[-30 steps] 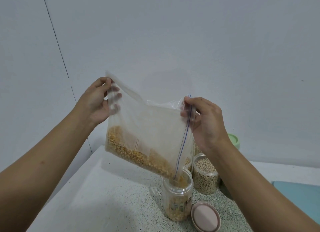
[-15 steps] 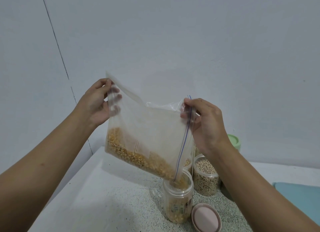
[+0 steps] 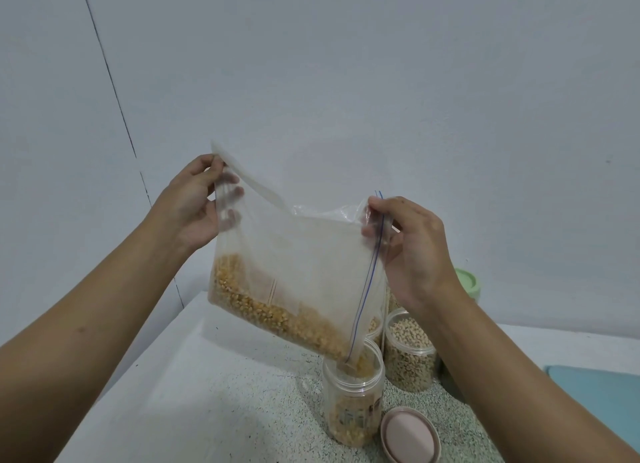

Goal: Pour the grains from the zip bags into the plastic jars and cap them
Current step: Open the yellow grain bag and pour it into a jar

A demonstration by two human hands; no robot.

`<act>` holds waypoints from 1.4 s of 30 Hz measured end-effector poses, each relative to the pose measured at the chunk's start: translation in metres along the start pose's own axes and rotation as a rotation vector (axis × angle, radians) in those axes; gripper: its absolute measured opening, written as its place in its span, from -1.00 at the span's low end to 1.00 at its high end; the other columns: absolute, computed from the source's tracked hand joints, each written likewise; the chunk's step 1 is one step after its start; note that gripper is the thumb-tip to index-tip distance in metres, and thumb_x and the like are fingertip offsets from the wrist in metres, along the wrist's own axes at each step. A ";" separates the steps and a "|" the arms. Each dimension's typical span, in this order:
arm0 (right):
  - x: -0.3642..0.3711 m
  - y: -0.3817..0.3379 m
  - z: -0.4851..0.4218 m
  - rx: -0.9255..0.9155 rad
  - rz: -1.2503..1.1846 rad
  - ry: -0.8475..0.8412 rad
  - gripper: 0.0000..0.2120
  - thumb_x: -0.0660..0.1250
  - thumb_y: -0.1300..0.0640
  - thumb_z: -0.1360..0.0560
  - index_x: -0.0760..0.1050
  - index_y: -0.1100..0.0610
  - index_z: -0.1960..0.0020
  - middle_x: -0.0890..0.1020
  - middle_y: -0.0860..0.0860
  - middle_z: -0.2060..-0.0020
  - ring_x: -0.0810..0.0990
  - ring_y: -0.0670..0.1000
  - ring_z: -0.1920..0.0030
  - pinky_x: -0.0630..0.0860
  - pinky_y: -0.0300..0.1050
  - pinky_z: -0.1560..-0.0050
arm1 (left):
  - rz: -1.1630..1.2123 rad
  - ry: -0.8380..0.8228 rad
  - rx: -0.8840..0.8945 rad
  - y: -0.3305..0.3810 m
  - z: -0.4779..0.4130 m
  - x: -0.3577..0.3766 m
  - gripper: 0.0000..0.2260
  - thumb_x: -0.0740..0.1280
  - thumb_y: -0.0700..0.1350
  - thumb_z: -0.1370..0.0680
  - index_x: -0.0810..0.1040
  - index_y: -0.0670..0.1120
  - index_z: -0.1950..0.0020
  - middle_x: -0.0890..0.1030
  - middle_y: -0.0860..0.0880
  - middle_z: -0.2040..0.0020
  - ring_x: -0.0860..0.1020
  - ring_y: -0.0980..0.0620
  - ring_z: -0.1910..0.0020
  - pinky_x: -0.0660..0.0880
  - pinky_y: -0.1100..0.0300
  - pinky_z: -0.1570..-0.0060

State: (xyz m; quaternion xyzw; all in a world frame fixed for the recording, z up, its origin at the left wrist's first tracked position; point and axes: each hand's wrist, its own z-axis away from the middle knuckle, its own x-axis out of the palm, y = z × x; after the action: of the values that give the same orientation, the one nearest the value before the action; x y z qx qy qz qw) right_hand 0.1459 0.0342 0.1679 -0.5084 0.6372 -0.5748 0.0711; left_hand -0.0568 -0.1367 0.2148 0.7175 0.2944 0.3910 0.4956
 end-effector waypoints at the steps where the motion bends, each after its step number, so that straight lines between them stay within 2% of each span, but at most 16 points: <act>1: 0.000 0.000 0.000 0.001 -0.001 0.001 -0.80 0.38 0.29 -0.53 0.53 0.20 0.27 0.56 0.03 0.36 0.53 -0.01 0.37 0.41 -0.16 0.23 | -0.002 0.001 0.000 0.000 0.000 0.000 -0.79 0.27 -0.04 -0.69 0.55 0.05 0.13 0.60 0.05 0.21 0.61 -0.03 0.20 0.35 0.10 0.22; 17: -0.001 -0.003 -0.001 0.004 -0.012 -0.007 -0.82 0.37 0.30 -0.54 0.52 0.22 0.24 0.57 0.02 0.36 0.53 -0.04 0.37 0.39 -0.14 0.20 | -0.013 -0.012 0.013 0.003 0.002 0.003 -0.79 0.27 -0.04 -0.69 0.57 0.04 0.12 0.60 0.05 0.20 0.63 -0.01 0.22 0.36 0.09 0.22; 28: -0.001 -0.002 -0.002 0.011 -0.007 -0.010 -0.83 0.38 0.29 -0.54 0.52 0.22 0.23 0.56 0.04 0.35 0.53 -0.02 0.37 0.41 -0.17 0.23 | -0.008 -0.029 0.003 0.004 0.001 0.003 -0.83 0.28 -0.09 -0.69 0.58 0.05 0.07 0.63 0.05 0.09 0.63 0.00 0.21 0.37 0.10 0.24; 42: 0.000 -0.006 -0.001 0.009 0.002 -0.007 -0.83 0.37 0.29 -0.54 0.52 0.22 0.23 0.56 0.02 0.36 0.53 -0.03 0.37 0.43 -0.19 0.25 | -0.008 -0.029 -0.012 0.005 0.001 0.005 -0.76 0.27 -0.15 -0.69 0.60 0.06 0.13 0.64 0.06 0.16 0.63 -0.01 0.21 0.36 0.12 0.27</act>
State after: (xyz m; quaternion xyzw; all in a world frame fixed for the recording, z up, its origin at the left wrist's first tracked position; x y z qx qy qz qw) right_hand 0.1485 0.0357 0.1726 -0.5096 0.6349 -0.5757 0.0760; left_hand -0.0530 -0.1351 0.2203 0.7188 0.2877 0.3805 0.5057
